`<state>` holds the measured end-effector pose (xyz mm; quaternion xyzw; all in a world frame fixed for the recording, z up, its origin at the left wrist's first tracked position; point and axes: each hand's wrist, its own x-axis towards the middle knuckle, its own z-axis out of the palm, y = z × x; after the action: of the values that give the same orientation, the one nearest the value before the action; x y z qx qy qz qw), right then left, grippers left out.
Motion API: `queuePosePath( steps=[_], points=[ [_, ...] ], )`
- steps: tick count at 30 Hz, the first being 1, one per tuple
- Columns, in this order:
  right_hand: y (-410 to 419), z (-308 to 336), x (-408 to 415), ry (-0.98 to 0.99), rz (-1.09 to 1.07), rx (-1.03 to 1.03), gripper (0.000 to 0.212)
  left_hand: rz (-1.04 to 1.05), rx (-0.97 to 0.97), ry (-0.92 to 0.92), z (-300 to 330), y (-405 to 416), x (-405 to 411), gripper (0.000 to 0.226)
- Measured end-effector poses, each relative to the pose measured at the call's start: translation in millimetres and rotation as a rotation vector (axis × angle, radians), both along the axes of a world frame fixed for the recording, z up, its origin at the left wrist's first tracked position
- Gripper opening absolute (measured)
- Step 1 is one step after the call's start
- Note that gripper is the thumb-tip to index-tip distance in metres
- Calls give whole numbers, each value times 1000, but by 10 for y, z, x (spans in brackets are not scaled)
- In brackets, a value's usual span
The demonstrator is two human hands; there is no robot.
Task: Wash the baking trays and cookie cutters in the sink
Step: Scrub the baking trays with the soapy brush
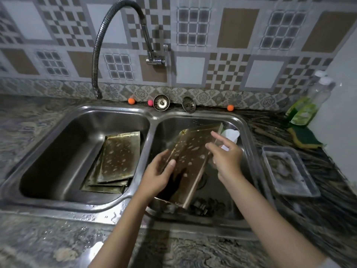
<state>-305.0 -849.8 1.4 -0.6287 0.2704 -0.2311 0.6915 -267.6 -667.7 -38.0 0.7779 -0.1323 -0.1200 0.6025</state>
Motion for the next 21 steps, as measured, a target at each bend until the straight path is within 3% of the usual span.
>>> queuePosePath(
  steps=[3,7,11,15,21],
  points=[
    [-156,20,-31,-16,43,21,38,36,97,143,-59,143,150,42],
    [-199,90,-46,-58,102,34,38,-16,-32,327,-84,267,234,34],
    [-113,75,45,-69,151,32,33,-15,-150,330,-66,399,306,38],
    [81,60,239,-73,188,-115,24,43,-326,329,-90,689,462,43],
    [658,-54,701,-32,22,-186,20,223,-336,279,-205,1494,942,48]
  ],
)
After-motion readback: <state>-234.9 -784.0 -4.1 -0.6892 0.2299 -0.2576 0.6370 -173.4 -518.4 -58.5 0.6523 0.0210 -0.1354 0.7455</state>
